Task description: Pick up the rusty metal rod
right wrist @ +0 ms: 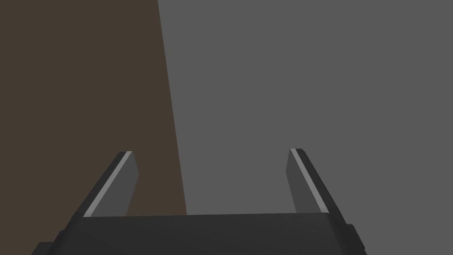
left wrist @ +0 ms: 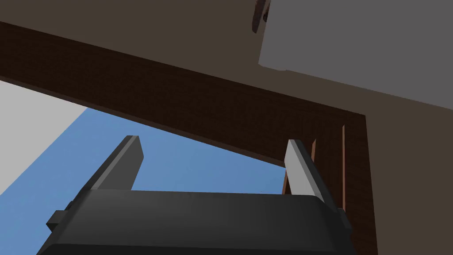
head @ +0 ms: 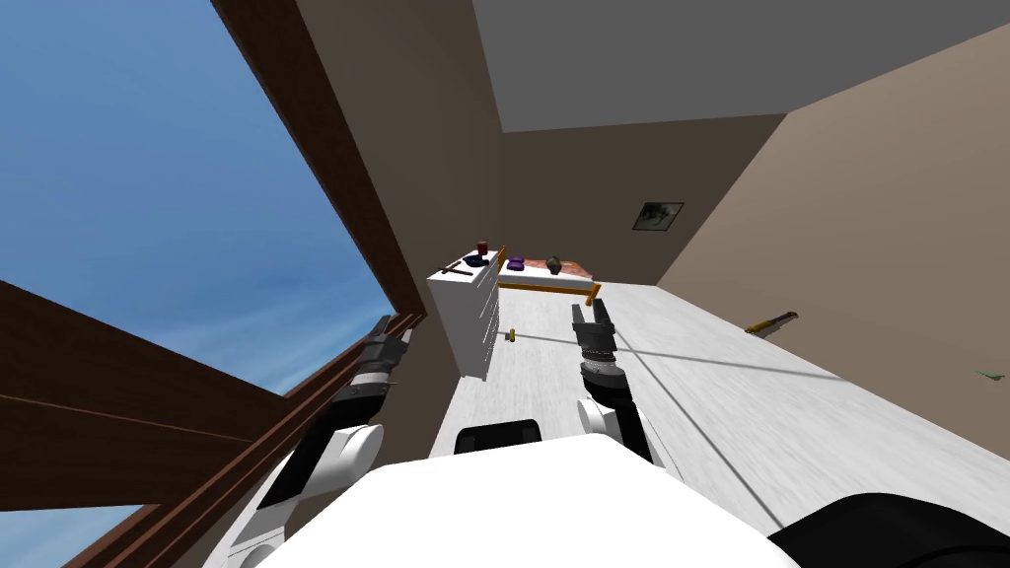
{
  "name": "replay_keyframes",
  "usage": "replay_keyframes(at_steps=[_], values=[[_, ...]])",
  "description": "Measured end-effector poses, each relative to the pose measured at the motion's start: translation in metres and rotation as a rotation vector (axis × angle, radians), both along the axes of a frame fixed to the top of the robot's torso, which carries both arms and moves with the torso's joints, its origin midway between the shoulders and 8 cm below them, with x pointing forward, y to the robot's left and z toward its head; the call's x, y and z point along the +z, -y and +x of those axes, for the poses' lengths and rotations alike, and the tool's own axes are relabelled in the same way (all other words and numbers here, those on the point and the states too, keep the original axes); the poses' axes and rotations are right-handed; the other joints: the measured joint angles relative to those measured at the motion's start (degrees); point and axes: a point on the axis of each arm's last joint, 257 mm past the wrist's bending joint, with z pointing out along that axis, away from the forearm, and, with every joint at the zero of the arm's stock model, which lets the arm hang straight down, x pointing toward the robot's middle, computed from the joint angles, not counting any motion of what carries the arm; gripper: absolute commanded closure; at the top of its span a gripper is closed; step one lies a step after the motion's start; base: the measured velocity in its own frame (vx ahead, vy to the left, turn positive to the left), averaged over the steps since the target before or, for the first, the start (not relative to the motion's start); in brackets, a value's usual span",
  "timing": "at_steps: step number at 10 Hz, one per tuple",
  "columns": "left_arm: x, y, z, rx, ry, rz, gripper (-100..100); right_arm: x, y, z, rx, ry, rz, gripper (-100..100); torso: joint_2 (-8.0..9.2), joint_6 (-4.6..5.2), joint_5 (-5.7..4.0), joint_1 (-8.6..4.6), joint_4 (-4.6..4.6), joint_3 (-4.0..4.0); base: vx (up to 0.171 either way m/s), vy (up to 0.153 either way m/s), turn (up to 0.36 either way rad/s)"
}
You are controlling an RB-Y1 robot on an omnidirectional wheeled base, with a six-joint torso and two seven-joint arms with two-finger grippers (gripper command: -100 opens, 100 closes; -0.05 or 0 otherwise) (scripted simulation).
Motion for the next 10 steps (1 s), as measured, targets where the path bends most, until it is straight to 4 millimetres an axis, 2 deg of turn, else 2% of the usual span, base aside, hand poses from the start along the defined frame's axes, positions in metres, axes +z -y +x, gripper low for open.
replay_keyframes(at_steps=[6,10], values=[[-0.026,-0.034,0.009,0.023,-0.137,-0.013,-100,0.0,0.0,0.0,0.0,0.0,0.0,0,-0.09,0.0,0.01,0.06,-0.02,-0.05,-0.104,0.013,-0.009],[-0.04,-0.061,0.013,0.039,-0.235,-0.017,-100,0.0,0.0,0.0,0.0,0.0,0.0,0,-0.21,0.01,-0.01,-0.03,-0.04,-0.11,-0.073,-0.009,-0.015]])
